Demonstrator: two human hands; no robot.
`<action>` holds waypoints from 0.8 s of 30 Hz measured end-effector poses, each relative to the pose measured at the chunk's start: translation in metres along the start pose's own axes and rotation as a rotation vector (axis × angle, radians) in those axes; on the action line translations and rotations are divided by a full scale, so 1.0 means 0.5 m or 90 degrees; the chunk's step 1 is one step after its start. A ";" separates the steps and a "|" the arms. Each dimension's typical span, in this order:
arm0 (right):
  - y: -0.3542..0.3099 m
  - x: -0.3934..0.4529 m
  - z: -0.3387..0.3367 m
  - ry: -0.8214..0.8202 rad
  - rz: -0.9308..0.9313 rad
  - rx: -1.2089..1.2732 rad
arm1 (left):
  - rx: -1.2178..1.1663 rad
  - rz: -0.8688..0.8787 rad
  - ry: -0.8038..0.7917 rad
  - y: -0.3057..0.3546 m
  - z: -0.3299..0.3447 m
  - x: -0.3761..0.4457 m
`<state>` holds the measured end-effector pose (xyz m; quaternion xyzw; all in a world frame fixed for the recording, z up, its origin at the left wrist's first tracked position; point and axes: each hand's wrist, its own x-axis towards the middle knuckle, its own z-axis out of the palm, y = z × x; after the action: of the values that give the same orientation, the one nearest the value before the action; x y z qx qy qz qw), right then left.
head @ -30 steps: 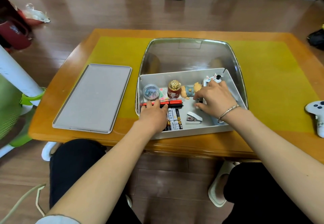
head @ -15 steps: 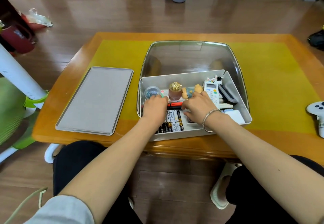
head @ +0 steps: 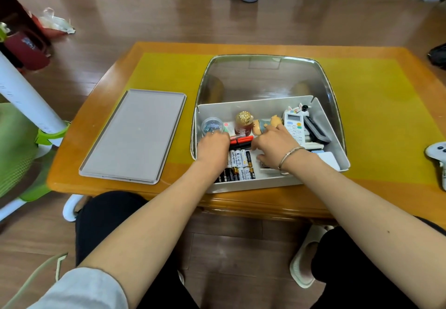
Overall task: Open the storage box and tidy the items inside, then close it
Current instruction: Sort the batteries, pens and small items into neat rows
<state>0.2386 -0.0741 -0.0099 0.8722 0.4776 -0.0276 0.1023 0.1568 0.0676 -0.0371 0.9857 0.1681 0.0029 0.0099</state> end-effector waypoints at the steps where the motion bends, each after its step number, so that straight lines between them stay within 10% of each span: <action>1: 0.007 -0.004 -0.001 0.019 0.003 0.015 | -0.010 0.000 0.006 -0.002 0.002 -0.001; 12: 0.109 -0.090 -0.011 0.205 0.294 0.168 | -0.041 0.028 0.018 -0.006 0.002 0.002; 24: 0.088 -0.054 -0.008 0.095 0.446 0.227 | -0.131 0.032 0.062 0.004 -0.019 0.001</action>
<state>0.2605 -0.1183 0.0047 0.9859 0.1451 -0.0099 -0.0822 0.1582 0.0659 -0.0276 0.9820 0.1425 0.0685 0.1030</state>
